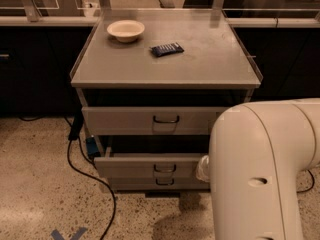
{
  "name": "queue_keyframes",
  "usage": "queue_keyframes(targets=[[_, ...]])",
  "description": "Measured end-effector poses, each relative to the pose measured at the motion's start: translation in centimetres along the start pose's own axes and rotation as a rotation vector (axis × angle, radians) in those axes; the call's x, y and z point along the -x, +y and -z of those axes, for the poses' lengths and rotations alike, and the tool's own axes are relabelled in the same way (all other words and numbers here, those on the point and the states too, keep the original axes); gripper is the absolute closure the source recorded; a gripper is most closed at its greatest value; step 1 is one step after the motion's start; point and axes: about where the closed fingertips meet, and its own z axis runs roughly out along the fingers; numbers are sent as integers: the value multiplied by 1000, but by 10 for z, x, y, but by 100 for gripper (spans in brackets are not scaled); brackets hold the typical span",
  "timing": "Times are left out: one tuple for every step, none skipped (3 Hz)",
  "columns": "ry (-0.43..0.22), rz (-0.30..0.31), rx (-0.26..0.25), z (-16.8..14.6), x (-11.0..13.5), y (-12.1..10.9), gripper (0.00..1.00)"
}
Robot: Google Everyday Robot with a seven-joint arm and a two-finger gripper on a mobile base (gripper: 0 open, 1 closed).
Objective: Close middle drawer
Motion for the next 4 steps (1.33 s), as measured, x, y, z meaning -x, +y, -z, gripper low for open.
queue_keyframes(targets=[[-57,49,-36,-10,5,-6,100],[-125,106,-64,-29,20,-11,100],[-157,142,-96,-45,22,-27,100],[-150,155,-141,-49,13,-53,100]])
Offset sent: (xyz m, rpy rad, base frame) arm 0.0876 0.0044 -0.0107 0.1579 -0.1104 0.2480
